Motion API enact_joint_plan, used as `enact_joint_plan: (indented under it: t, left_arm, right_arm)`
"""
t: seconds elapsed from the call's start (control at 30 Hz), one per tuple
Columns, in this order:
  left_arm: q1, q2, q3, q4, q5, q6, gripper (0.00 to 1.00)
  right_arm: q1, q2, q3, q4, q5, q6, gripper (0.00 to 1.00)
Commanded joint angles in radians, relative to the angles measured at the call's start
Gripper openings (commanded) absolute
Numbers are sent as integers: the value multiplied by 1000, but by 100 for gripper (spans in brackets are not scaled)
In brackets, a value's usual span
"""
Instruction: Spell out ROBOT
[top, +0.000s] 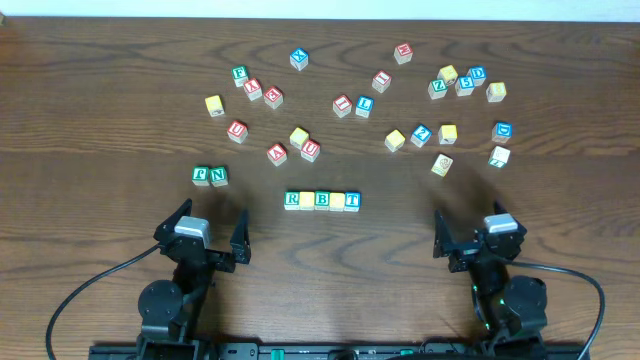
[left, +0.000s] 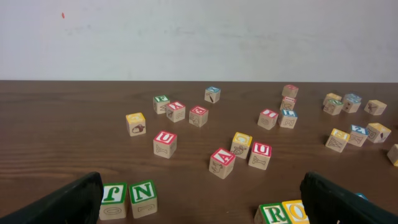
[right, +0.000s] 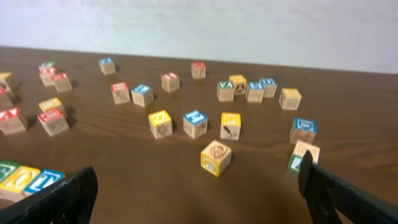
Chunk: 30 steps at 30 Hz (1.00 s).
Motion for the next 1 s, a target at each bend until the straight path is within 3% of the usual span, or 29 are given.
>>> enact_joint_plan:
  t: [0.0,0.97]
  left_arm:
    - [4,-6,-16,-36,9,13,99]
    - [4,-9,-16,-34,9,13,99]
  right_arm:
    - [-6,-76,-2,-5,-6,14,99]
    - [-6,-76,-1,-4,-6,14,99]
